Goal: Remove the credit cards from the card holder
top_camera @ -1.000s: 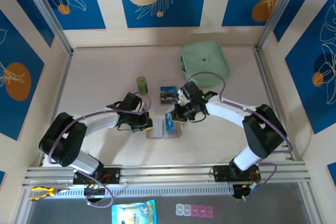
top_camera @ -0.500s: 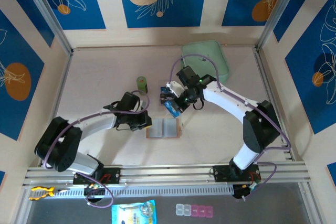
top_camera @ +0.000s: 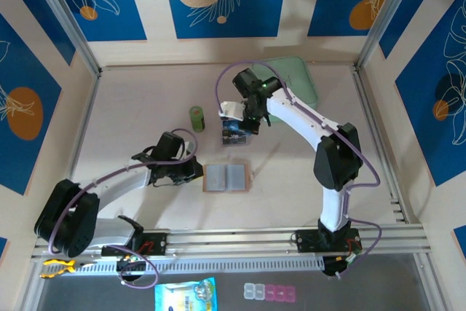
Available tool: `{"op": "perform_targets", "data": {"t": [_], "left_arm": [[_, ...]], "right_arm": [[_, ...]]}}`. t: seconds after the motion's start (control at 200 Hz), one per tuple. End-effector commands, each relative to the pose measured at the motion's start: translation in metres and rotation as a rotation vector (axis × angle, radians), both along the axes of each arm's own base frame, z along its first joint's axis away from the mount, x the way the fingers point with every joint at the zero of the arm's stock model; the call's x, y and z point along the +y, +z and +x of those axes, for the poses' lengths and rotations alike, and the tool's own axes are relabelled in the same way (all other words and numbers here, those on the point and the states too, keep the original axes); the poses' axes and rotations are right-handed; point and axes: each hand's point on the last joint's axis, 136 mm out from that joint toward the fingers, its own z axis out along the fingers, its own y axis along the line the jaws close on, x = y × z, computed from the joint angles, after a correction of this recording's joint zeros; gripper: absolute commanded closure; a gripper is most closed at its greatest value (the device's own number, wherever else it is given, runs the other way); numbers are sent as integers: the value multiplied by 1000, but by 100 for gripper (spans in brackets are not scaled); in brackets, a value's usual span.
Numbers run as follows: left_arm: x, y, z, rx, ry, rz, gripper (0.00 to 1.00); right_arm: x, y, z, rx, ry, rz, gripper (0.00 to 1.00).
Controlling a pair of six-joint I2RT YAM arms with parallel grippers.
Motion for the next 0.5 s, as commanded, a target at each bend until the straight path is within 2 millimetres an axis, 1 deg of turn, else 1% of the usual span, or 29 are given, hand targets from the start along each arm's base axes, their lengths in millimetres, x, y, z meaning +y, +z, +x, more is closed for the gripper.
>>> {"op": "perform_targets", "data": {"t": [0.0,0.105,0.195,0.295,0.425,0.495], "left_arm": [[8,-2,-1,3,14,14,92],[8,-1,0,4,15,7,92],[8,-1,0,3,16,7,92],[10,-2,0,8,22,7,92],[11,-5,0,13,25,6,92],[11,-6,-1,17,25,4,92]], "right_arm": [[-2,3,11,-15,86,-47,100],[6,4,26,-24,108,-32,100],[9,-2,38,-30,120,-42,100],[11,-7,46,-24,125,-47,100],[17,-16,50,-6,140,-37,97],[17,-24,50,9,142,-44,96]]}}
